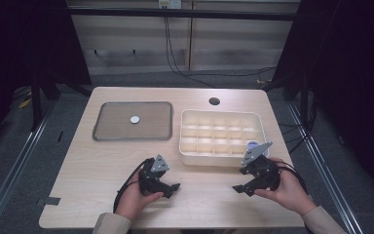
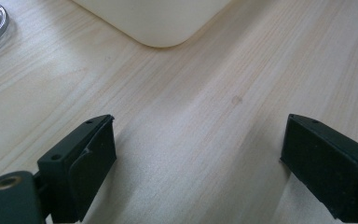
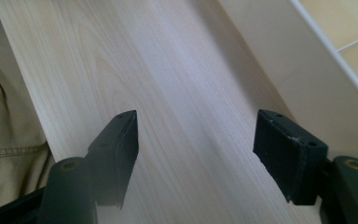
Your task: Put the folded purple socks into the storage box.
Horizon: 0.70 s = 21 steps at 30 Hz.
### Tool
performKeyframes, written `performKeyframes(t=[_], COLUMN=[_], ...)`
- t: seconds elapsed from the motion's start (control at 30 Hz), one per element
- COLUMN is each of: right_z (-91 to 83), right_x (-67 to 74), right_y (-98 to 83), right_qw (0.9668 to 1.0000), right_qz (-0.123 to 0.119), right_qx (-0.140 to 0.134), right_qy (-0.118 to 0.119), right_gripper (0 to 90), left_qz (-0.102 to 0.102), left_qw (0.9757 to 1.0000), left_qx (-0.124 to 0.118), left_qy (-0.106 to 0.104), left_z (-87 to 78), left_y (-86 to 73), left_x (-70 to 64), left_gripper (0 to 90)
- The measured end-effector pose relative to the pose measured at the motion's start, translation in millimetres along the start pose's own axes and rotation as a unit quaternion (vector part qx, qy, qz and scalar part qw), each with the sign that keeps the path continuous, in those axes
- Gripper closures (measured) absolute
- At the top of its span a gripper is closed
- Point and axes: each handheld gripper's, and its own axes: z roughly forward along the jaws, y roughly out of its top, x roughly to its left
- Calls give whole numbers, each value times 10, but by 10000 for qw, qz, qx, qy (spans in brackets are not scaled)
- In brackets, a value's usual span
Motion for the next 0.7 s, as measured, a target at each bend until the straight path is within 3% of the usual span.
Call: performKeyframes(t=[0.7], right_z=[426], right_x=[106], right_y=[-122], right_qw=[9998], right_qz=[-30], right_qx=[50], right_qy=[174], right_gripper=[291], left_qz=[-4], left_qw=[10000], left_qx=[-5], left_qy=[0], left_z=[1], left_y=[0], left_x=[-1], left_gripper=[92])
